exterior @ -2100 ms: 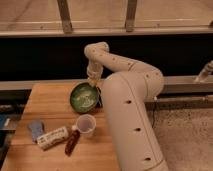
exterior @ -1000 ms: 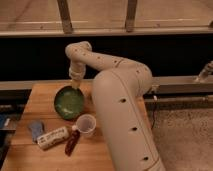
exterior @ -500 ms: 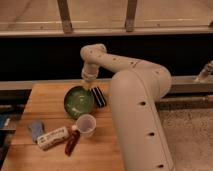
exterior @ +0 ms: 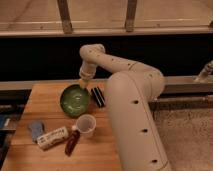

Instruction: Drag the ceramic bowl in a circle

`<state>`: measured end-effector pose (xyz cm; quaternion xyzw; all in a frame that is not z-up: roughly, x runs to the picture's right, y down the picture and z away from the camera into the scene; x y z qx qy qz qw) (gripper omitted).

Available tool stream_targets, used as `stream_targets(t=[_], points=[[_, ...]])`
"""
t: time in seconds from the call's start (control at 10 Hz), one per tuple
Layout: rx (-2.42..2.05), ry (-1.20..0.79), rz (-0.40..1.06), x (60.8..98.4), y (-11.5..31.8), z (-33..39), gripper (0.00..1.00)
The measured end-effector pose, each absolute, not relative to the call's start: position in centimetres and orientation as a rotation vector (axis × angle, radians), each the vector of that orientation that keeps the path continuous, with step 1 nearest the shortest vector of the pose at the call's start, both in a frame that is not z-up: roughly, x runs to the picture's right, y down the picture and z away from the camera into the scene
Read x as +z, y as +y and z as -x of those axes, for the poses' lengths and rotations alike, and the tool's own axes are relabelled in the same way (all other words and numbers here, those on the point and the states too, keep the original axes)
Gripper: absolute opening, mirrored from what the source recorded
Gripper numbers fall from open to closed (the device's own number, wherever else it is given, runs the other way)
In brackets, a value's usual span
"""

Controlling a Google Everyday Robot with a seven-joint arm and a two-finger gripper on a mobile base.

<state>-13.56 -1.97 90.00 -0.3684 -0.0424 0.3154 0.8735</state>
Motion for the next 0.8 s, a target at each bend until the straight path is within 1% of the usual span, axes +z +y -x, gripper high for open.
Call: stream_targets(t=[0.1, 0.2, 0.5, 0.8], points=[[0.653, -0.095, 0.771, 90.0, -2.1, 14.0, 0.78], [0.646, -0.097, 0.771, 89.9, -2.1, 14.3, 0.80], [0.673, -0.090, 0.738, 89.7, -2.9, 13.4, 0.80], [0.840, -0.073, 0.650, 89.4, -4.6, 8.4, 0.80]])
